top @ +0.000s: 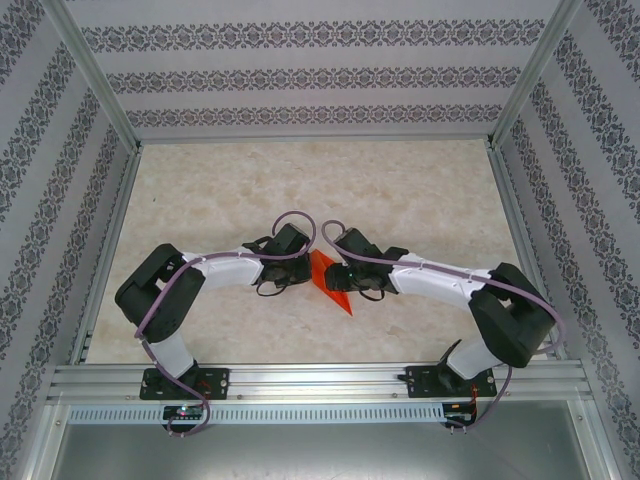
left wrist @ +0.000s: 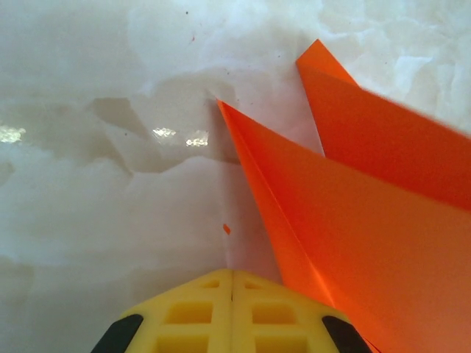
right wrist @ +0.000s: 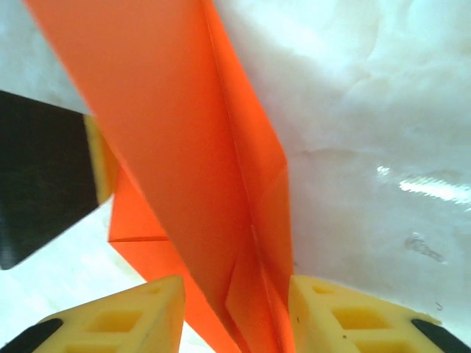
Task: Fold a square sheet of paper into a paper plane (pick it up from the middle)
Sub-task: Move the paper plane to the center of the table.
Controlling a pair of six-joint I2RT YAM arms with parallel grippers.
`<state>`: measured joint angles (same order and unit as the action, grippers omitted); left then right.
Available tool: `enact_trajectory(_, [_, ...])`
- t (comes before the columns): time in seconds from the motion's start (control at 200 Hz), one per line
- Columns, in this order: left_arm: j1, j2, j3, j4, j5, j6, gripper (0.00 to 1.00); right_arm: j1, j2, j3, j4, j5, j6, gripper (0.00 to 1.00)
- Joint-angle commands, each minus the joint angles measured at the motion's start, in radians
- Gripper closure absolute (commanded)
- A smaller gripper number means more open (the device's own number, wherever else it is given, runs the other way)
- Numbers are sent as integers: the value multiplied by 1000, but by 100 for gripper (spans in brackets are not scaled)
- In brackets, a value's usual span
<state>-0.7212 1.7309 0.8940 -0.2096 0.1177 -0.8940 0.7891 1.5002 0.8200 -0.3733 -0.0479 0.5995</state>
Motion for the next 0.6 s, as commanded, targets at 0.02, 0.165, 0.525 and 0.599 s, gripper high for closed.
enact_trajectory(0.02, [-4,10,1,1,-4,33,98,-17,-27,-18,-4,31,-17,57])
enact_trajectory(0.165, [-4,12,6,5,3,39,98,-14,-14,-14,10,-10,-30,57])
enact_trajectory(0.525, [-5,17,12,14,18,43,98,7,1,-22,44,-51,-44,62])
enact_trajectory(0.599, [-5,20,14,16,22,43,98,9,23,-11,25,-42,-51,62])
